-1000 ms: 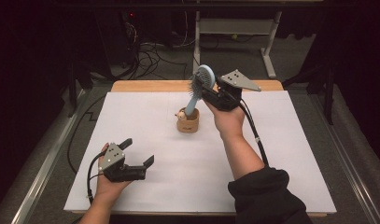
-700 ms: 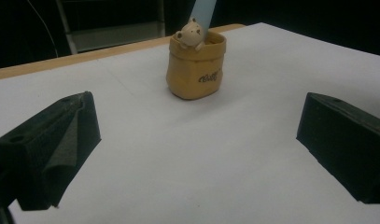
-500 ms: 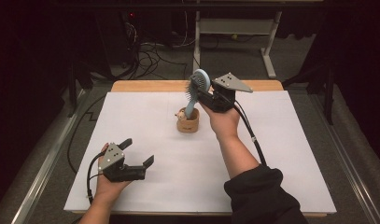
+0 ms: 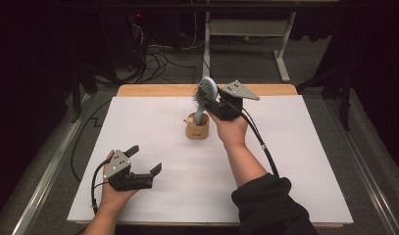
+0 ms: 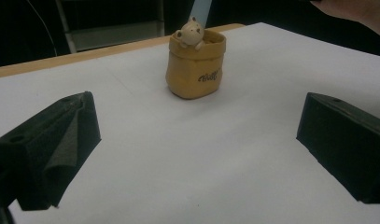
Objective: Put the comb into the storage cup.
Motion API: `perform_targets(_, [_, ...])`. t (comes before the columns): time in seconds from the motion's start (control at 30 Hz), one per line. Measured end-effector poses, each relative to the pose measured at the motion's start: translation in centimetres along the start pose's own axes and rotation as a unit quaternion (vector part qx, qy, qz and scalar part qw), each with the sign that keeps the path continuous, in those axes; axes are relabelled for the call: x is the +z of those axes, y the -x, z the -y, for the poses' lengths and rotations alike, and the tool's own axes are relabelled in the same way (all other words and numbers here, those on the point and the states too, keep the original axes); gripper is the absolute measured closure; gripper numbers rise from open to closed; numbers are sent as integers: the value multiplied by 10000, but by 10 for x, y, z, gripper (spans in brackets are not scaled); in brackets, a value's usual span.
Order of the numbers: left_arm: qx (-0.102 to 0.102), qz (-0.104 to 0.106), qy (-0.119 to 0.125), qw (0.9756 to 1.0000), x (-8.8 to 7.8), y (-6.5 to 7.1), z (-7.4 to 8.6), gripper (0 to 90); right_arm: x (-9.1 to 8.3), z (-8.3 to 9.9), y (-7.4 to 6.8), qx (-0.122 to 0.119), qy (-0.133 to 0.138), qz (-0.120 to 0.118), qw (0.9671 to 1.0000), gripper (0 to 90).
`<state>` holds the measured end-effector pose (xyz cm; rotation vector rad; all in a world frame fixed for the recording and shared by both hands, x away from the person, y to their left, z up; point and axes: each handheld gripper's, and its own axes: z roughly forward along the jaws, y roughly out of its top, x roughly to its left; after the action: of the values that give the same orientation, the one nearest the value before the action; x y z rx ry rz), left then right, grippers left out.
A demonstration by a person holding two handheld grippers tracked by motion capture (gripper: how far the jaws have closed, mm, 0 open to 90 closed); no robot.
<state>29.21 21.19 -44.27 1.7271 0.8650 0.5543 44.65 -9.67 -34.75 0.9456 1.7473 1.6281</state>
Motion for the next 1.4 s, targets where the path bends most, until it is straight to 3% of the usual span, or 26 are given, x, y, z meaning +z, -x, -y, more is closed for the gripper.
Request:
perform_targets(0.57, [-18, 8, 16, 10000, 0, 0, 1, 7, 11, 12, 0, 67, -114, 24, 9999, 566])
perform_targets(1.13, [0, 33, -5, 10000, 0, -1, 1, 8, 15, 17, -4, -60, -122, 22, 9999, 546])
perform_targets(1.4, [-2, 33, 1, 10000, 0, -1, 1, 9, 15, 16, 3, 86, -228, 153, 9996, 497])
